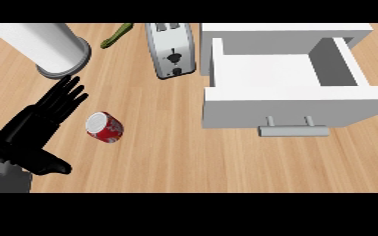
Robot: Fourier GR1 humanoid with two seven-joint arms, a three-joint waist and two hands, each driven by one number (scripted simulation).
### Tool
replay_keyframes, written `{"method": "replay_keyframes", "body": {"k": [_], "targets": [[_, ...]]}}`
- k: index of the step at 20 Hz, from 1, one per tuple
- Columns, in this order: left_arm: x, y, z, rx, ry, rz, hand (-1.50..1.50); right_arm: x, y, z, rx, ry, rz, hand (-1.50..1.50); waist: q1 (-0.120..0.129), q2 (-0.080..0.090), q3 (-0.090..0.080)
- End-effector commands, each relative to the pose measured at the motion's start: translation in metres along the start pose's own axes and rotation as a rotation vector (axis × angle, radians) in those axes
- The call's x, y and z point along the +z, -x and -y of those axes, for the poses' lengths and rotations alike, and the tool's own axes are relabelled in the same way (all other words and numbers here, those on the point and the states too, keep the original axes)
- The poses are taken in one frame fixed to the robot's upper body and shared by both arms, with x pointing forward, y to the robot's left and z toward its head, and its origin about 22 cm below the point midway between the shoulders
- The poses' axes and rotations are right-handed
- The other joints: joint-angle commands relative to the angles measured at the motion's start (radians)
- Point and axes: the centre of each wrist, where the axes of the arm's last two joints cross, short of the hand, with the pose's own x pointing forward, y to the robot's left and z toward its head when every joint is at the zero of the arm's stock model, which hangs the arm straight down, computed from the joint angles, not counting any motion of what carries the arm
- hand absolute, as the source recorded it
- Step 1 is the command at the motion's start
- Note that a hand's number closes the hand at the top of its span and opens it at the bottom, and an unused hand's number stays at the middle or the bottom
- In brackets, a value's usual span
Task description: Pick up the can, place it into the drawer and close the drawer
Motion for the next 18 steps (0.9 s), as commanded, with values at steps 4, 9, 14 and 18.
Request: {"method": "replay_keyframes", "body": {"k": [4,9,14,18], "targets": [[-0.008,0.042,0.000,-0.016,-0.063,-0.026,-1.50,-0.008,-0.002,-0.001,0.004,-0.007,-0.005,-1.50,0.003,0.000,0.000],[0.004,0.062,-0.028,-0.025,-0.093,-0.010,-1.50,-0.004,-0.006,0.015,-0.014,0.020,-0.002,-1.50,0.002,0.000,0.000],[-0.014,0.081,-0.041,-0.040,-0.141,-0.025,-1.50,0.010,-0.011,0.009,0.005,0.007,0.000,-1.50,-0.002,0.001,0.000],[-0.014,0.091,-0.060,-0.045,-0.153,-0.038,-1.50,0.000,-0.003,0.022,0.007,-0.009,0.002,-1.50,-0.003,0.001,-0.001]]}}
